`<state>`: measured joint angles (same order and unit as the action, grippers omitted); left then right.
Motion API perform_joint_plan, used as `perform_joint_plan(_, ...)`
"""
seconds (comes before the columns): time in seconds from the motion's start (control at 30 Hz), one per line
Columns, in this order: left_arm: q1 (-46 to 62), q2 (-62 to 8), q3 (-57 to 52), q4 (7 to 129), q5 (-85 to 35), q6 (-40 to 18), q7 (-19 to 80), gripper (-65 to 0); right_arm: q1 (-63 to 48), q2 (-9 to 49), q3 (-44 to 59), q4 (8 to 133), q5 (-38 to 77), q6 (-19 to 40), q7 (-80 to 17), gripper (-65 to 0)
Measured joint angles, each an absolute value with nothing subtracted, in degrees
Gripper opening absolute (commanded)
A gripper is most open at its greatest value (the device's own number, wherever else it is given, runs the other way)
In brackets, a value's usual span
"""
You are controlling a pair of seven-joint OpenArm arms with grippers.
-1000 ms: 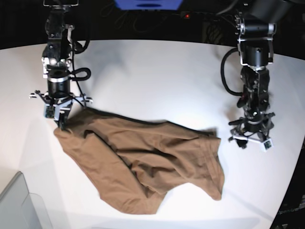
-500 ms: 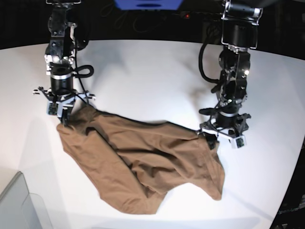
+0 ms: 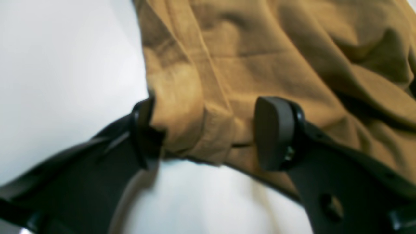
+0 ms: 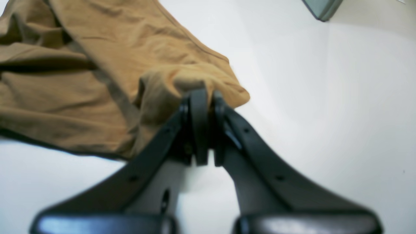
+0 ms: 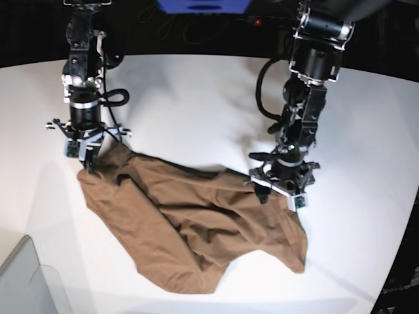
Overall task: Layout the t-shirt on the table in an organized manner, then fold the t-shirt properly
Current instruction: 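Grasp the shirt edge with the left gripper opposite the right gripper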
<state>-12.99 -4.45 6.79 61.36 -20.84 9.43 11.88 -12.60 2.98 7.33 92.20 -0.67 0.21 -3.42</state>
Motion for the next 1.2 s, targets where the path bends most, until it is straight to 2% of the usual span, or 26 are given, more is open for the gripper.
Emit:
perform_joint_plan(0.07, -14.17, -4.43, 6.81, 60.58, -20.86, 9.34, 11.60, -44.5, -12.95, 2.98, 7.33, 92.20, -0.67, 0.21, -3.44, -65.0)
perform_joint_plan(0.13, -15.16, -4.45, 6.39, 59.57, -20.82, 9.37, 11.31, -60.0, -13.10, 2.98, 7.33, 92.18, -0.67, 0.21, -3.44, -65.0)
perform_joint_plan(0.17, -15.22, -4.47, 6.26, 59.55, -20.78, 9.39, 11.18, -65.0, -13.08, 2.98, 7.33, 92.18, -0.67, 0.21, -3.44, -65.0)
perform_joint_plan(0.27, -14.46, -4.75, 6.15, 61.63, -21.08, 9.91, 12.56, -62.5, -12.91, 3.01, 7.35, 92.20, -0.67, 0.19, -3.38, -65.0)
perform_joint_plan(0.4, -14.00, -7.81, 6.31, 72.23, -21.43, 9.89, 12.58, -65.0, -12.60, 3.33, 7.53, 92.18, -0.64, 0.21, -3.53, -65.0)
perform_joint_plan(0.5, -14.50, -9.28, 6.00, 79.42, -21.26, 10.09, 12.01, -64.9, -12.45, 4.64, 7.57, 92.18, -0.67, 0.21, -3.49, -65.0)
perform_joint_plan(0.67, -14.39, -10.22, 4.05, 83.55, -21.63, 9.45, 18.92, -64.6, -12.43, 4.91, 7.66, 92.18, -0.67, 0.21, -3.46, -65.0)
perform_joint_plan(0.77, -17.54, -8.80, 1.93, 78.94, -20.78, 9.63, 20.08, -64.5, -12.27, 4.91, 7.66, 92.20, -0.69, 0.21, -3.36, -65.0)
perform_joint_plan(0.87, -21.08, -8.08, 1.19, 69.10, -21.54, 8.93, 21.30, -64.1, -11.79, 4.80, 7.66, 92.20, -0.67, 0.23, -3.46, -65.0)
perform_joint_plan(0.93, -21.67, -7.84, 1.06, 62.63, -21.43, 9.06, 21.50, -59.2, -11.64, 4.75, 7.66, 92.23, -0.67, 0.23, -3.36, -65.0)
perform_joint_plan(1.03, -23.66, -7.94, 0.97, 55.61, -21.52, 9.47, 22.52, -44.5, -11.94, 4.75, 7.66, 92.25, -0.67, 0.23, -3.62, -65.0)
perform_joint_plan(1.13, -26.50, -7.92, 0.40, 54.96, -21.32, 9.67, 21.52, -34.2, -11.94, 4.73, 7.64, 92.25, -0.67, 0.23, -3.55, -65.0)
perform_joint_plan(1.2, -27.38, -7.68, -1.67, 56.49, -21.32, 9.63, 20.80, -31.1, -11.97, 4.73, 7.66, 92.25, -0.69, 0.23, -3.62, -65.0)
